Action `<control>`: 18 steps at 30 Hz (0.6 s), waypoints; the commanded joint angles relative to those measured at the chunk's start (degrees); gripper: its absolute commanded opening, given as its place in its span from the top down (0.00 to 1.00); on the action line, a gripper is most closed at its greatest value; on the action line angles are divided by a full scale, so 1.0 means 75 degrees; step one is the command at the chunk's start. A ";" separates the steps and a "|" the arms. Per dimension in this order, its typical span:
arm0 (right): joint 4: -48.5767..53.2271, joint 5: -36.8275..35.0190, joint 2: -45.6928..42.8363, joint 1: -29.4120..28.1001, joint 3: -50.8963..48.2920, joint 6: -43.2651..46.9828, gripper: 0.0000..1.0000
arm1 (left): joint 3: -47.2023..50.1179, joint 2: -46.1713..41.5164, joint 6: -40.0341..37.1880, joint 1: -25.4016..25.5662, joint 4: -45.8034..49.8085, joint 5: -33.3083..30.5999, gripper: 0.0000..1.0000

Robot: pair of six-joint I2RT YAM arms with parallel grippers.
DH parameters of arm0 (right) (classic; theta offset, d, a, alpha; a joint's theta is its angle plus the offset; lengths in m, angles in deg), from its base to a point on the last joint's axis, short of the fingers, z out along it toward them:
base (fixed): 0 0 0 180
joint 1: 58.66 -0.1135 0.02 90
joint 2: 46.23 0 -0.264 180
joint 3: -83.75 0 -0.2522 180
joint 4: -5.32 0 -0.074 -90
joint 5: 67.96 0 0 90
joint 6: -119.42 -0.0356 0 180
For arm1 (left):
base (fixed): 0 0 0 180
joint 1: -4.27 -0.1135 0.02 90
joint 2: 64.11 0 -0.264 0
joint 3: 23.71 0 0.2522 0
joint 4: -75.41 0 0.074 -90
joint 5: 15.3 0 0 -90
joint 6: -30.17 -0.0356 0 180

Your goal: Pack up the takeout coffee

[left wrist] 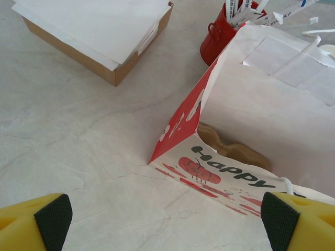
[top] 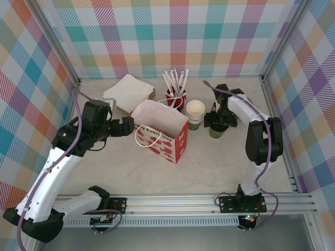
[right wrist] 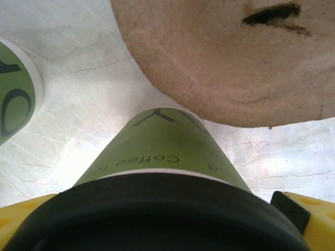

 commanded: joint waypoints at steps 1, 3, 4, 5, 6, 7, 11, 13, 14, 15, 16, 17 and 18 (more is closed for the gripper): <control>0.0446 0.0128 0.0239 0.0049 0.0309 0.0221 0.00 | 0.0079 0.0042 0.0046 -0.0087 -0.0002 0.0136 0.05; 0.0480 0.0155 0.0327 0.0057 0.0388 0.0235 0.00 | 0.0076 0.0051 0.0049 -0.0085 -0.0002 0.0143 0.05; 0.0488 0.0157 0.0355 0.0060 0.0412 0.0235 0.00 | 0.0075 0.0059 0.0047 -0.0086 -0.0002 0.0140 0.05; 0.0485 0.0159 0.0378 0.0055 0.0439 0.0235 0.00 | 0.0081 0.0060 0.0049 -0.0087 -0.0013 0.0134 0.05; 0.0482 0.0166 0.0410 0.0066 0.0471 0.0235 0.00 | 0.0074 0.0055 0.0045 -0.0086 -0.0014 0.0143 0.05; 0.0470 0.0165 0.0443 0.0060 0.0505 0.0246 0.00 | 0.0085 0.0050 0.0047 -0.0087 -0.0019 0.0157 0.05; 0.0523 0.0231 0.0603 0.0060 0.0659 0.0295 0.01 | 0.0080 0.0080 0.0058 -0.0085 -0.0046 0.0201 0.05; 0.0552 0.0260 0.0646 0.0060 0.0688 0.0292 0.02 | 0.0085 0.0109 0.0067 -0.0086 -0.0060 0.0220 0.05; 0.0562 0.0272 0.0653 0.0060 0.0688 0.0293 0.03 | 0.0087 0.0113 0.0073 -0.0088 -0.0066 0.0237 0.05; 0.0575 0.0295 0.0651 0.0060 0.0688 0.0293 0.05 | 0.0108 0.0113 0.0081 -0.0091 -0.0084 0.0236 0.05; 0.0584 0.0295 0.0651 0.0060 0.0689 0.0299 0.06 | 0.0109 0.0122 0.0089 -0.0086 -0.0095 0.0244 0.05; 0.0619 0.0296 0.0651 0.0060 0.0698 0.0316 0.08 | 0.0109 0.0121 0.0095 -0.0085 -0.0096 0.0242 0.04; 0.0664 0.0287 0.0651 0.0060 0.0720 0.0328 0.10 | 0.0117 0.0124 0.0105 -0.0087 -0.0099 0.0245 0.04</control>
